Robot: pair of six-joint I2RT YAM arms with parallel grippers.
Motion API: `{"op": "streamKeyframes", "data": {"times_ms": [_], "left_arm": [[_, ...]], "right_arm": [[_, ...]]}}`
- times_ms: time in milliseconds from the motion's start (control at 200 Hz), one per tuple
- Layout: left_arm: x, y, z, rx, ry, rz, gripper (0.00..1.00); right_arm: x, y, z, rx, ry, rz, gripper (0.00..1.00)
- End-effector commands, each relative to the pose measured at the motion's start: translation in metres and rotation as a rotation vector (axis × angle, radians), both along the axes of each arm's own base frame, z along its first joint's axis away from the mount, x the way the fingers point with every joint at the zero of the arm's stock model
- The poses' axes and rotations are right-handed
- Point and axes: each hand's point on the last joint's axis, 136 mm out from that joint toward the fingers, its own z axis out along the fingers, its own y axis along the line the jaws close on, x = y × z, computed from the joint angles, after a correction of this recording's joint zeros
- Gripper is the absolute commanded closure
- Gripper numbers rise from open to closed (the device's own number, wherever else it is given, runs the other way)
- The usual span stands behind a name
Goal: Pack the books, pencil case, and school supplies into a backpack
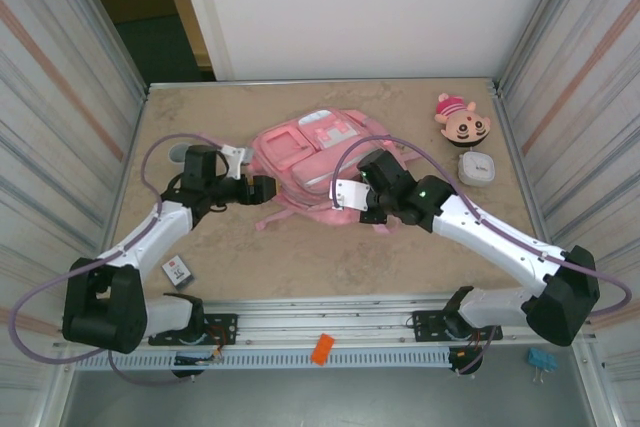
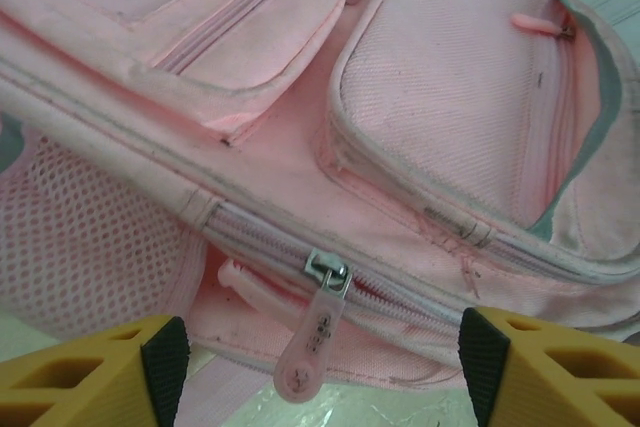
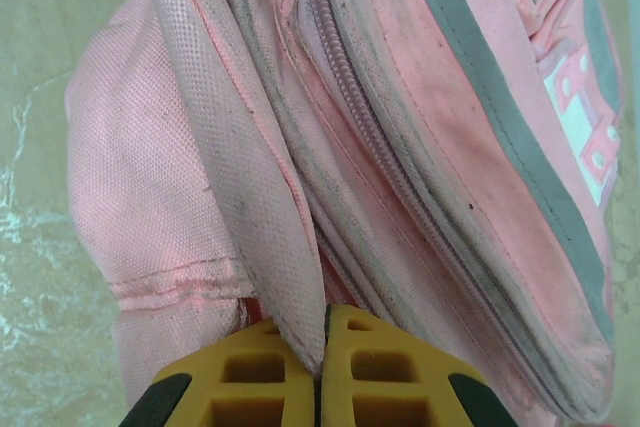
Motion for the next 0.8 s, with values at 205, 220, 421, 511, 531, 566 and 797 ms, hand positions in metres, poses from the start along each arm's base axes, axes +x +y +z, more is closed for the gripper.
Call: {"op": "streamKeyframes", "data": {"times_ms": [205, 220, 421, 511, 531, 566, 797], "left_arm": [[-0.015, -0.022, -0.010, -0.020, 0.003, -0.136, 0.35], [-0.015, -0.022, -0.012, -0.011, 0.007, -0.135, 0.35], [-0.018, -0.027, -0.025, -0.020, 0.057, -0.156, 0.47], [-0.023, -0.033, -0.021, -0.043, 0.062, -0.189, 0.64], [-0.024, -0.034, -0.021, -0.043, 0.063, -0.192, 0.67], [-0.026, -0.034, -0.020, -0.043, 0.065, -0.193, 0.72], [-0.030, -0.038, -0.003, -0.101, 0.067, -0.185, 0.90]], "right_arm": [[0.006, 0.006, 0.040, 0.089, -0.078, 0.006, 1.00], [0.006, 0.006, 0.039, 0.089, -0.078, 0.007, 1.00], [0.007, 0.005, 0.042, 0.094, -0.083, -0.005, 1.00], [0.009, 0.004, 0.041, 0.092, -0.087, -0.018, 1.00], [0.010, 0.004, 0.040, 0.090, -0.088, -0.021, 1.00], [0.011, 0.004, 0.039, 0.088, -0.091, -0.030, 1.00], [0.021, 0.008, 0.035, 0.117, -0.084, -0.105, 1.00]]}}
